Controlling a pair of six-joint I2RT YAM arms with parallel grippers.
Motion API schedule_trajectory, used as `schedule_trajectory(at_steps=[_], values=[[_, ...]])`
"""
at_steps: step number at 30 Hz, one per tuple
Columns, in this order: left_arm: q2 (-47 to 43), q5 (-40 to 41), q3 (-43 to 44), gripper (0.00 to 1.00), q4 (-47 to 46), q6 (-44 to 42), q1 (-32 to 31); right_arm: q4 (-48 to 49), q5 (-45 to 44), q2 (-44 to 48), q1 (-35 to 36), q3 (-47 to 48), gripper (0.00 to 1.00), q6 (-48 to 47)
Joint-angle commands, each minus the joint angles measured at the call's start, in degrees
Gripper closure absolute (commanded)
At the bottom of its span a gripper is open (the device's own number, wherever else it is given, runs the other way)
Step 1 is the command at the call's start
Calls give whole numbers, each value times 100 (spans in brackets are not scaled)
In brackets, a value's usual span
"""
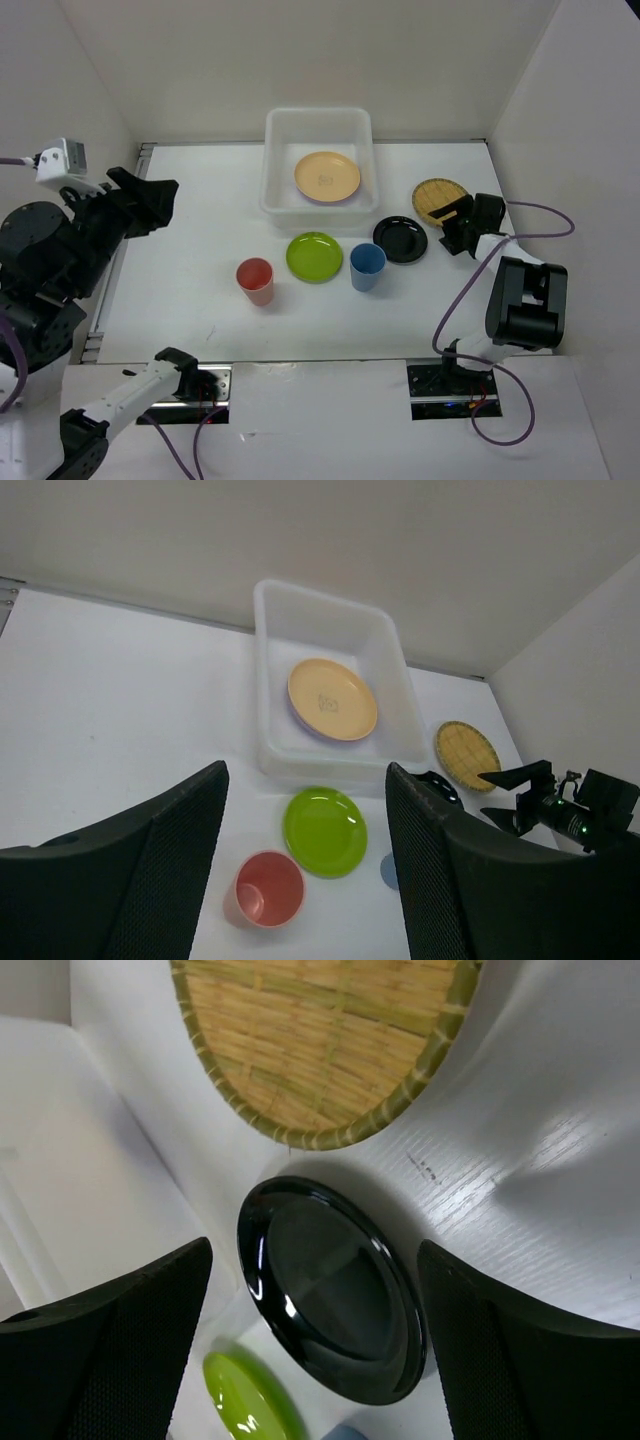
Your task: Place the mixed dishes into the plastic bin
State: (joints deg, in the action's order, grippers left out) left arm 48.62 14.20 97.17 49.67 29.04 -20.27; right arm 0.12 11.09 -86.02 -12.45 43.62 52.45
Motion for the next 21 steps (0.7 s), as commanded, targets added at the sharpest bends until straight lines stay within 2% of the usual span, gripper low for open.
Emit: schedule_trajectory(at_steps=[1,2,3,13,14,15,19,21], values=[[315,188,-163,28,-371,-29,32,638,-160,-265,-47,-37,14,467],[315,250,-163,28,-370,-30,32,691,-160,-319,-47,-98,14,660],[245,250,-163,24,-370,-30,32,761,-160,-319,-47,-177,16,757],[130,312,-57,21,-265,-82,32,2149,-423,-776,-47,-924,18,1865],[130,312,-57,21,-265,-82,32,2272,-493,-776,-47,-1073,23,1961],[130,312,-57,20,-265,-82,32,2569,-546,-776,-99,-1144,23,2041],[130,373,-57,20,-213,-30,32,2651,-670,-986,-153,-1137,27,2313],[130,373,4,20,-212,-30,32,2800,-442,-1232,-336,-1083,28,2367]])
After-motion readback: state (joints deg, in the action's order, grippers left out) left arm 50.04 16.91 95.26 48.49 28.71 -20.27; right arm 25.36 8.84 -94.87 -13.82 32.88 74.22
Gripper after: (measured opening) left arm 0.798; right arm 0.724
